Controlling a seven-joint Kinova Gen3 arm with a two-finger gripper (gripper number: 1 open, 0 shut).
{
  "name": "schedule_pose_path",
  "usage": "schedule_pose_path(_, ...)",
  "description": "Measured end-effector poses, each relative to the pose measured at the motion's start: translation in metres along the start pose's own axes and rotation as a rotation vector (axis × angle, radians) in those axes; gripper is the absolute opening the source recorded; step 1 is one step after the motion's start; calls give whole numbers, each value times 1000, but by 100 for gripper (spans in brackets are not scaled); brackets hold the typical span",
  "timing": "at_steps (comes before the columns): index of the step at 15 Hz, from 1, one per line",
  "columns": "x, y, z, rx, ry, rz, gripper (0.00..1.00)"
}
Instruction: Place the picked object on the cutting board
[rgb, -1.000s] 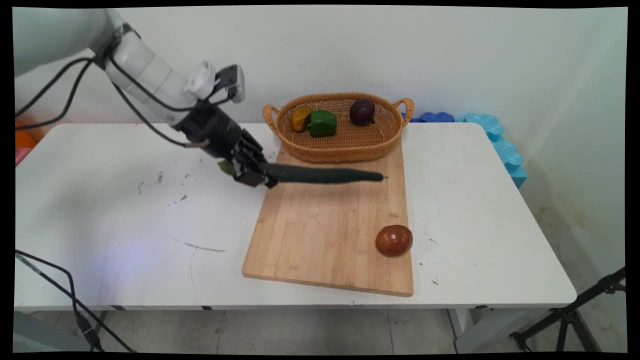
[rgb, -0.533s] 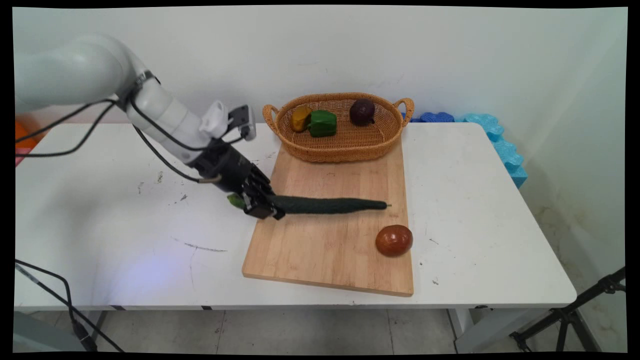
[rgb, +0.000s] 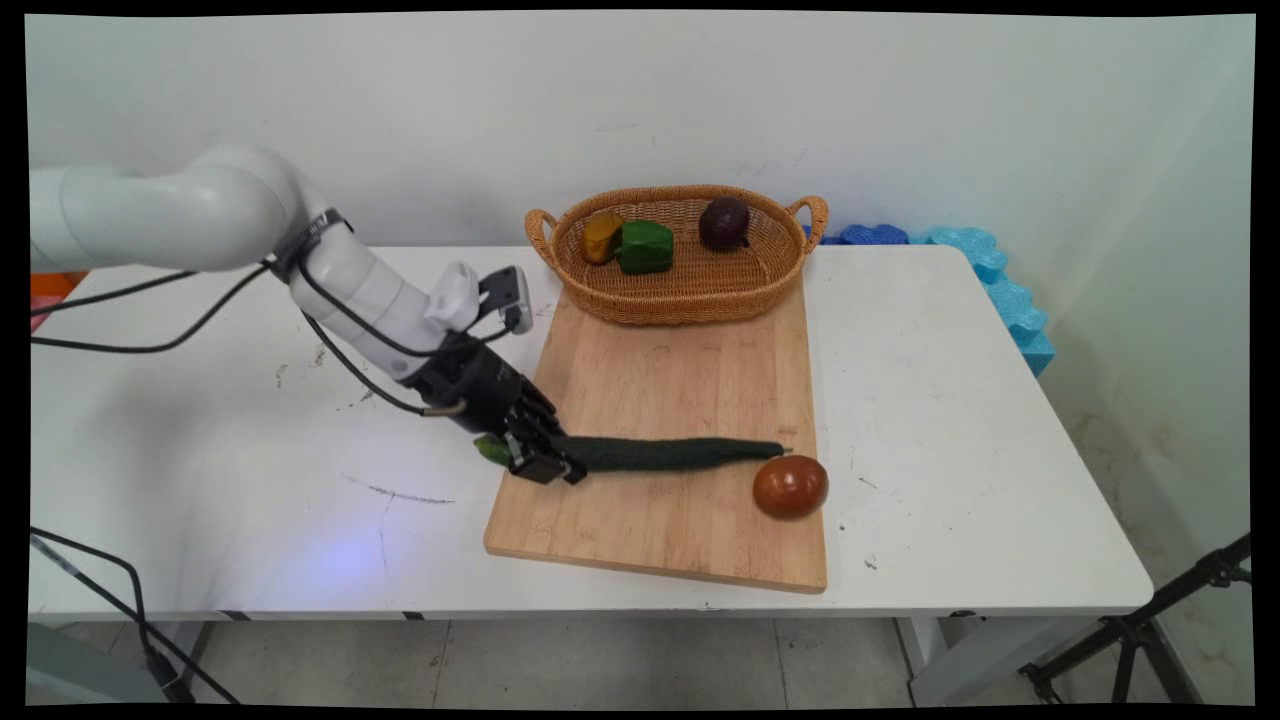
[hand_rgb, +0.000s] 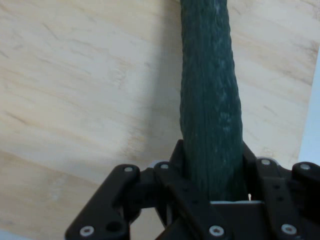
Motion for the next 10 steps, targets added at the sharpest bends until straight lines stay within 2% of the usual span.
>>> schedule_pose_path(5, -10, 0, 20, -11, 1, -25, 0)
schedule_pose_path(6, -12, 0, 23, -10, 2, -28, 100)
schedule_pose_path(10, -17, -2, 28, -6, 3, -32, 100)
